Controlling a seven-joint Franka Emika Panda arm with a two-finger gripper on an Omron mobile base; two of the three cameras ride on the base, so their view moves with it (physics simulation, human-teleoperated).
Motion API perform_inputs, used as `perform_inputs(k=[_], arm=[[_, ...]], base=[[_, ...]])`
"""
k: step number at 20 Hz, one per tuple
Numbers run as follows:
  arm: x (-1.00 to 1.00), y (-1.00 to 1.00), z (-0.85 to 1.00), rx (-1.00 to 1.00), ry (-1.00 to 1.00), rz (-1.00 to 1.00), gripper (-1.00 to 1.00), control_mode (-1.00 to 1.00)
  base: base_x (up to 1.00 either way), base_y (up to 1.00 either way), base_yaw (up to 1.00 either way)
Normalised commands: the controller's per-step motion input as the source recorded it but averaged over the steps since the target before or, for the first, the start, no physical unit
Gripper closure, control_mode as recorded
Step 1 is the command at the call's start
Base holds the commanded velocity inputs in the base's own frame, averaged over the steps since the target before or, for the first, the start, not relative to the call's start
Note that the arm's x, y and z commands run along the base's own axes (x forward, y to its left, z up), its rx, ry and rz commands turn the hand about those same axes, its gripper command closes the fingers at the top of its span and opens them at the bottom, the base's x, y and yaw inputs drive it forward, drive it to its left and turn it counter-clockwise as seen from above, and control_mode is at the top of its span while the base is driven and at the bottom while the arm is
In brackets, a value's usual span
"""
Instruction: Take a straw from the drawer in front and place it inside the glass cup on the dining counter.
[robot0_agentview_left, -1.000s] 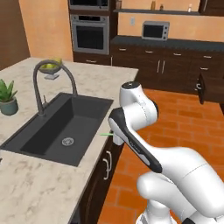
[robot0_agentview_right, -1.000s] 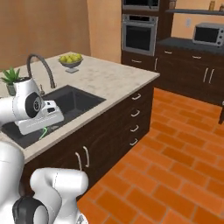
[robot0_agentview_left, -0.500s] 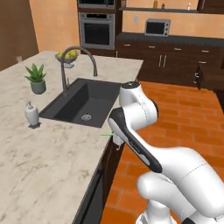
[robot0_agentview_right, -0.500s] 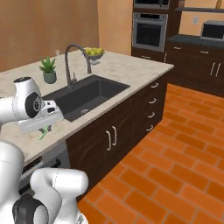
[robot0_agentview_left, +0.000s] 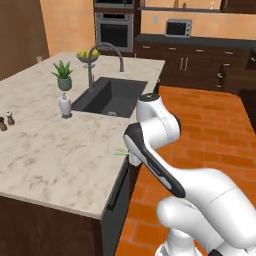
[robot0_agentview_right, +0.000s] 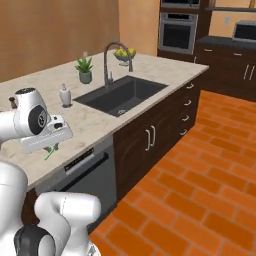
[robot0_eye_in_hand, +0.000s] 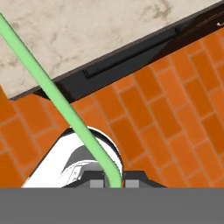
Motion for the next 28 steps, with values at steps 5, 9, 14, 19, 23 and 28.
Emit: perform_inputs(k=[5, 9, 14, 19, 23, 28], arm=[[0.00, 0.00, 0.00, 0.00, 0.00, 0.00, 1.00, 1.00], [0.00, 0.00, 0.00, 0.00, 0.00, 0.00, 1.00, 1.00], [0.00, 0.00, 0.00, 0.00, 0.00, 0.00, 1.00, 1.00], [0.00, 0.00, 0.00, 0.00, 0.00, 0.00, 1.00, 1.00], [0.00, 0.00, 0.00, 0.00, 0.00, 0.00, 1.00, 1.00], [0.00, 0.00, 0.00, 0.00, 0.00, 0.00, 1.00, 1.00]], base=[[-0.35, 0.99, -0.22], [-0.15, 1.00, -0.34], [-0.09, 1.00, -0.31], [-0.06, 1.00, -0.28], [0.00, 1.00, -0.26], [-0.15, 1.00, -0.24]])
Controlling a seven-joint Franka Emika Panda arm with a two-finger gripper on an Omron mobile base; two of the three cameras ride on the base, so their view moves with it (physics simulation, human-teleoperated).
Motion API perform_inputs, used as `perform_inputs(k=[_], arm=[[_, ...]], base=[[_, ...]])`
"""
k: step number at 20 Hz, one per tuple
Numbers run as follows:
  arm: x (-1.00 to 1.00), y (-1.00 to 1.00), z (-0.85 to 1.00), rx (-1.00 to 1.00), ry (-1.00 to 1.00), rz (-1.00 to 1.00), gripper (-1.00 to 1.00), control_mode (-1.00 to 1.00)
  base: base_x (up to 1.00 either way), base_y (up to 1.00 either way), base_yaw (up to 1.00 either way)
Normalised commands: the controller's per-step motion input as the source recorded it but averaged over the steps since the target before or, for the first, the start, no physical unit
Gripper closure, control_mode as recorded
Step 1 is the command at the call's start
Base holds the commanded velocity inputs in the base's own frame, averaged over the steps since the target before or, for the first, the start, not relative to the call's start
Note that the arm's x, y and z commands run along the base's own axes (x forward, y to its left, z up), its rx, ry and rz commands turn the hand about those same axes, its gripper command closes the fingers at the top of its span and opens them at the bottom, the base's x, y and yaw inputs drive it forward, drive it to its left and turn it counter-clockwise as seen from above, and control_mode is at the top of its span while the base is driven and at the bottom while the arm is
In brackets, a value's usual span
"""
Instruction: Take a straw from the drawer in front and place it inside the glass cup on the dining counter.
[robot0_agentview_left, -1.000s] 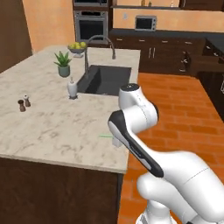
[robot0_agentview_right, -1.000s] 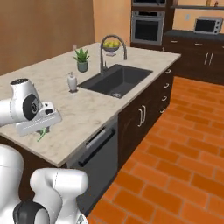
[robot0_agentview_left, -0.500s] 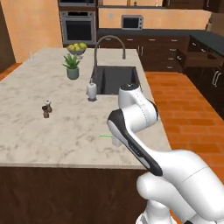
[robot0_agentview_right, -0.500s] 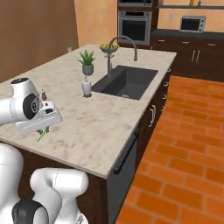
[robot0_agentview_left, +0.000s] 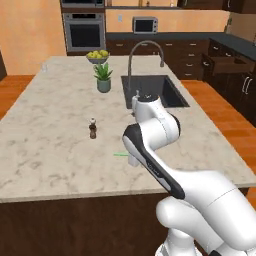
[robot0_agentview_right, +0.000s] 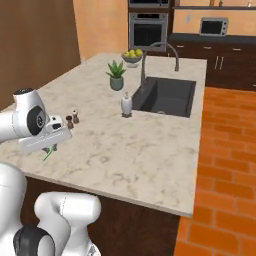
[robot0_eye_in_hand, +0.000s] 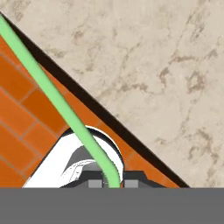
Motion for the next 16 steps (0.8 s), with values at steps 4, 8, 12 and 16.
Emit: perform_inputs(k=[4, 8, 12, 16], arm=[[0.00, 0.00, 0.00, 0.00, 0.00, 0.00, 1.00, 1.00], [0.00, 0.00, 0.00, 0.00, 0.00, 0.00, 1.00, 1.00], [0.00, 0.00, 0.00, 0.00, 0.00, 0.00, 1.00, 1.00], [0.00, 0.00, 0.00, 0.00, 0.00, 0.00, 1.00, 1.00]], base=[[-0.32, 1.00, -0.21], [-0.23, 1.00, -0.21], [0.00, 1.00, -0.23], [0.00, 1.00, -0.24]])
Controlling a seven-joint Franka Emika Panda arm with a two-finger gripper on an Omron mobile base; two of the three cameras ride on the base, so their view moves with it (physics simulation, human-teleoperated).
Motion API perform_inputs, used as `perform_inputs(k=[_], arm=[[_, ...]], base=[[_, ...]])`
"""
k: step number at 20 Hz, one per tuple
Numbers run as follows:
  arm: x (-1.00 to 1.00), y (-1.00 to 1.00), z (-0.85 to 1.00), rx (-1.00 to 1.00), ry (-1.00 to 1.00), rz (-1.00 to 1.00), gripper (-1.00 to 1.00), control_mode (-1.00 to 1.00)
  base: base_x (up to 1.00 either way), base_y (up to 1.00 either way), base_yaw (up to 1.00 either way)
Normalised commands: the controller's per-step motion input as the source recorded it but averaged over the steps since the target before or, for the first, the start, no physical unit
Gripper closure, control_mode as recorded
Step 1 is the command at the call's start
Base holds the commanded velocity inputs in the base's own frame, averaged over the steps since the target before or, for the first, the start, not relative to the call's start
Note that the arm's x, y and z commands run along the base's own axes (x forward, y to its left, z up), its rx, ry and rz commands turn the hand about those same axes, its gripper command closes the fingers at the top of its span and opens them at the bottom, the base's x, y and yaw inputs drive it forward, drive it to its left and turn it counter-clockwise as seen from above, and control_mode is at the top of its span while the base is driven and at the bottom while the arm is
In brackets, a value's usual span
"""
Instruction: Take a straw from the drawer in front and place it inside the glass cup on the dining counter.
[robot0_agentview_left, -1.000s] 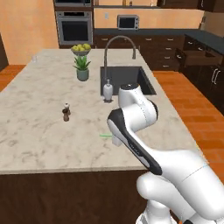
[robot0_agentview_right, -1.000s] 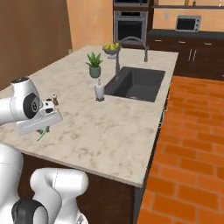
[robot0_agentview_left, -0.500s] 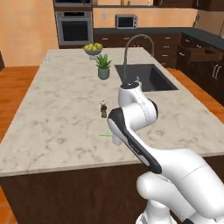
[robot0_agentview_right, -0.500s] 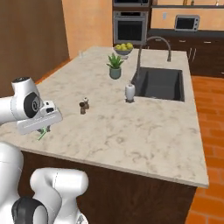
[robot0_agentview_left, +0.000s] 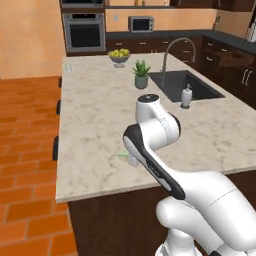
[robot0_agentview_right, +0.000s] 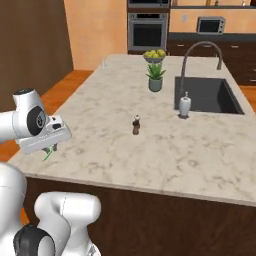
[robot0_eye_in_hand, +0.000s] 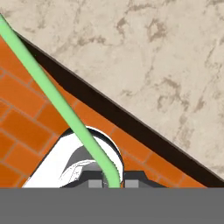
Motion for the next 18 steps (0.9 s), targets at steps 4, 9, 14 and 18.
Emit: perform_inputs(k=[4, 9, 14, 18], arm=[[0.00, 0.00, 0.00, 0.00, 0.00, 0.00, 1.00, 1.00], [0.00, 0.00, 0.00, 0.00, 0.00, 0.00, 1.00, 1.00], [0.00, 0.00, 0.00, 0.00, 0.00, 0.00, 1.00, 1.00], [0.00, 0.00, 0.00, 0.00, 0.00, 0.00, 1.00, 1.00]], base=[[-0.01, 1.00, -0.26], [-0.04, 1.00, -0.29], [-0.02, 1.00, -0.34], [0.00, 1.00, -0.38]])
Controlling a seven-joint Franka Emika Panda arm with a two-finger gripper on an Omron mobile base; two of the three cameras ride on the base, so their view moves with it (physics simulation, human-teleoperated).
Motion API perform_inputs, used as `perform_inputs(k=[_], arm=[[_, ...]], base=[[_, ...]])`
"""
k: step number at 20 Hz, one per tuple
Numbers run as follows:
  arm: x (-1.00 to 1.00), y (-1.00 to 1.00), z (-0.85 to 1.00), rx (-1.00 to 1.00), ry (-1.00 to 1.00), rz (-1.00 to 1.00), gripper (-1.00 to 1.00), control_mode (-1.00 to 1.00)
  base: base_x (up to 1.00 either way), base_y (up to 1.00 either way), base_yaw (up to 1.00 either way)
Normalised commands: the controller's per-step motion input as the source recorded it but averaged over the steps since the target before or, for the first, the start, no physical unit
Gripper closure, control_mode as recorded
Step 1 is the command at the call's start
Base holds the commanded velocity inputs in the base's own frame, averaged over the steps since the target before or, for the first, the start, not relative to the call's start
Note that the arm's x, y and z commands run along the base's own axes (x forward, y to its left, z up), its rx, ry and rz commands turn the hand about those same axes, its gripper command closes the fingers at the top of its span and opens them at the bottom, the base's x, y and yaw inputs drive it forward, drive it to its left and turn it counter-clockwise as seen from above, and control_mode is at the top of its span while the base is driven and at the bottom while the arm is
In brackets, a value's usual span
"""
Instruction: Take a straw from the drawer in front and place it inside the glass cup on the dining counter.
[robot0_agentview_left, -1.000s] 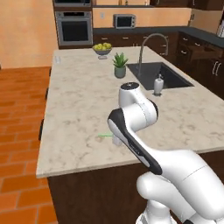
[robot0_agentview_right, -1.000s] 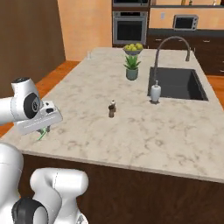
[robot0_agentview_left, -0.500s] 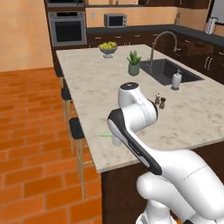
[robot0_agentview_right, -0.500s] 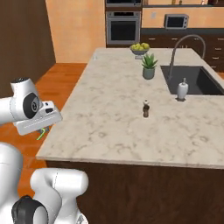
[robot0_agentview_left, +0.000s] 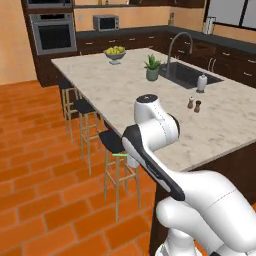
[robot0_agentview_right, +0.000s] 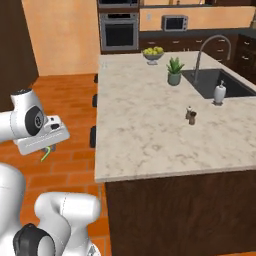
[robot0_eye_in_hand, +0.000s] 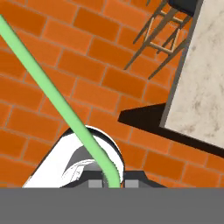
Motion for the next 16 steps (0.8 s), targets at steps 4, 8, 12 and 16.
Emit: perform_inputs(k=[4, 8, 12, 16], arm=[[0.00, 0.00, 0.00, 0.00, 0.00, 0.00, 1.00, 1.00], [0.00, 0.00, 0.00, 0.00, 0.00, 0.00, 1.00, 1.00], [0.00, 0.00, 0.00, 0.00, 0.00, 0.00, 1.00, 1.00], [0.00, 0.00, 0.00, 0.00, 0.00, 0.00, 1.00, 1.00]], base=[[0.10, 1.00, -0.41], [0.32, 1.00, -0.42], [0.47, 1.00, -0.41], [0.42, 1.00, -0.40]])
